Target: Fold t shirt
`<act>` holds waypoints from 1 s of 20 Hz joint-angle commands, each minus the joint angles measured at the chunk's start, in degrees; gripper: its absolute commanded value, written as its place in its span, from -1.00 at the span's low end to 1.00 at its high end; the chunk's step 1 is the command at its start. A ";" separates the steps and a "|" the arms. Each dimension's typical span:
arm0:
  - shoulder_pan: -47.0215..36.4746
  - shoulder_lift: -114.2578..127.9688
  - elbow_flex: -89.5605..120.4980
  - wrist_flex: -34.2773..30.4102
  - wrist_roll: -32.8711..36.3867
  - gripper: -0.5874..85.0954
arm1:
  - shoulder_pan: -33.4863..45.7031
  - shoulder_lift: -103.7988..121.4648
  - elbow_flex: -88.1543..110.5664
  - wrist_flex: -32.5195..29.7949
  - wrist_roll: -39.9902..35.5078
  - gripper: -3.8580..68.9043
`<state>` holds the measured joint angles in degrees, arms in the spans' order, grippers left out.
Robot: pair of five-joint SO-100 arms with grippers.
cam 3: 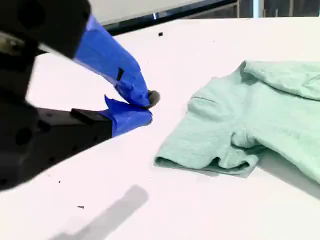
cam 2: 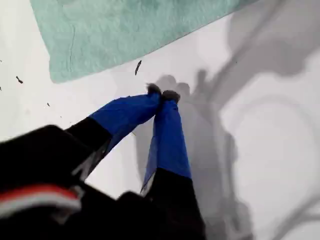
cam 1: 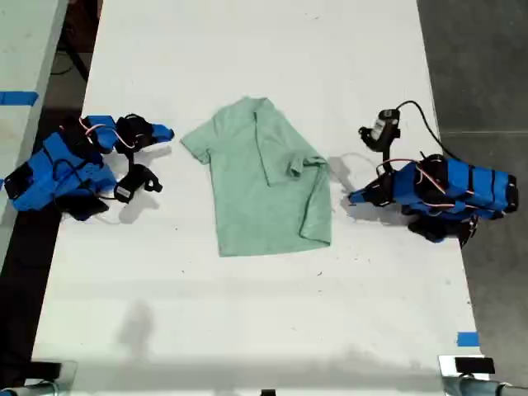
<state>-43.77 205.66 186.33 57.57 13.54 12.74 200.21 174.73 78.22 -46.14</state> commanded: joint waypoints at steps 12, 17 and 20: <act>1.32 -16.17 -16.17 0.79 2.99 -0.99 | 0.70 0.62 2.29 0.70 -2.64 -0.86; 0.79 -82.88 -56.69 0.62 18.63 -0.63 | 0.70 0.62 2.29 0.70 -2.64 -0.86; -1.76 -95.45 -65.74 0.44 26.54 -0.45 | 0.70 0.62 2.29 0.70 -2.64 -0.86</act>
<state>-43.77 118.04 127.97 58.27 34.98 12.92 200.21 174.73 78.75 -47.81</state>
